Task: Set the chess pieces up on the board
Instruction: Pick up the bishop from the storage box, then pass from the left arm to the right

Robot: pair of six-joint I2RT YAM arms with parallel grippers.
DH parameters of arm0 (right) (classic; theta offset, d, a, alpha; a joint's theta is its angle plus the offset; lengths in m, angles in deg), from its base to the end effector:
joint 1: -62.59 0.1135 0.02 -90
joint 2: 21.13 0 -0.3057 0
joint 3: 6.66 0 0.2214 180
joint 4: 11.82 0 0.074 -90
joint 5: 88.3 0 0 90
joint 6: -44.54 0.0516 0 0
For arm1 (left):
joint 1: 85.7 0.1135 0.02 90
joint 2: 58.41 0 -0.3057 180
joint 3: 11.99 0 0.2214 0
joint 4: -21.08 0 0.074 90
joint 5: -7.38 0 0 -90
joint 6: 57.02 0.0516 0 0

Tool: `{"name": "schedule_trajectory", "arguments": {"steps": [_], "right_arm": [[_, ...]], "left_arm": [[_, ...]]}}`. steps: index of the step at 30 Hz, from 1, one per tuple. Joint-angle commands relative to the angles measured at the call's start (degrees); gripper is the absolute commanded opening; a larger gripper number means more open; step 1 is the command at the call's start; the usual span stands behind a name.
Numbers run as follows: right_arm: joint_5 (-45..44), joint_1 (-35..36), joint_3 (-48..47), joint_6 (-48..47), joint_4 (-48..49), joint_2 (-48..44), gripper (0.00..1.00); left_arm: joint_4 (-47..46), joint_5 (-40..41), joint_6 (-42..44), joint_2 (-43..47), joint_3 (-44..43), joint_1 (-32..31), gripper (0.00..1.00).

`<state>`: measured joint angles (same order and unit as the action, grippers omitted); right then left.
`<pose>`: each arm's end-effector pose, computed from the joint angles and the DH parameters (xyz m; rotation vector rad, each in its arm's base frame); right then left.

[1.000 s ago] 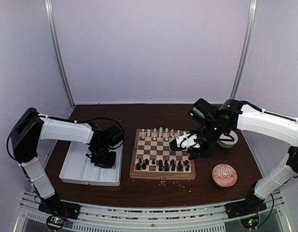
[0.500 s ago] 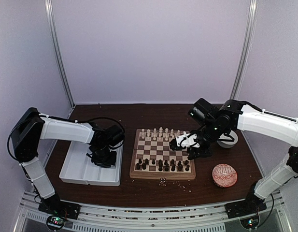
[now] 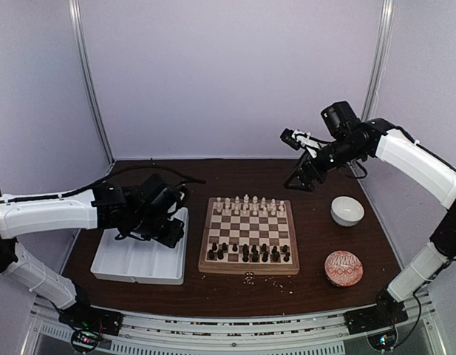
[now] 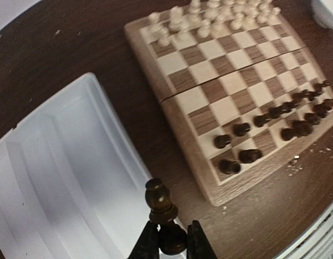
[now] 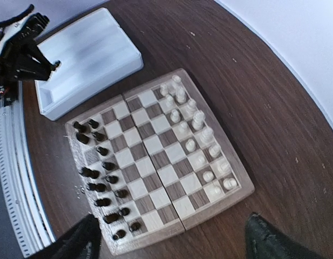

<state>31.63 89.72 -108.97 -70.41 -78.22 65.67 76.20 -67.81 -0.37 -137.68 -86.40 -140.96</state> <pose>0.2474 0.1557 0.3858 -1.2553 2.0515 0.6560 0.1508 -0.1944 0.2878 0.4021 2.5503 -0.2433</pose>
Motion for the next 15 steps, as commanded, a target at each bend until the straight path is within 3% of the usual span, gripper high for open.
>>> {"name": "schedule_trajectory", "arguments": {"steps": [1, 5, 9, 15], "right_arm": [[22.46, 0.52, -5.6, 7.26, -3.63, 7.77, 0.79], [32.0, 3.12, -10.34, 10.67, -6.98, 13.6, 0.68], [32.61, 7.75, -13.16, 9.14, -11.36, 17.17, 0.67], [31.46, 11.99, -14.53, 11.78, -10.16, 20.85, 0.67]], "left_arm": [[-16.49, -5.49, 8.86, 4.26, 3.63, -3.48, 0.09], [-22.64, -9.6, 11.98, 3.07, 2.55, -6.06, 0.09], [-23.36, -11.19, 13.97, -0.17, -0.43, -7.67, 0.09], [-25.0, -12.85, 14.93, -2.19, -3.38, -9.22, 0.09]]}}
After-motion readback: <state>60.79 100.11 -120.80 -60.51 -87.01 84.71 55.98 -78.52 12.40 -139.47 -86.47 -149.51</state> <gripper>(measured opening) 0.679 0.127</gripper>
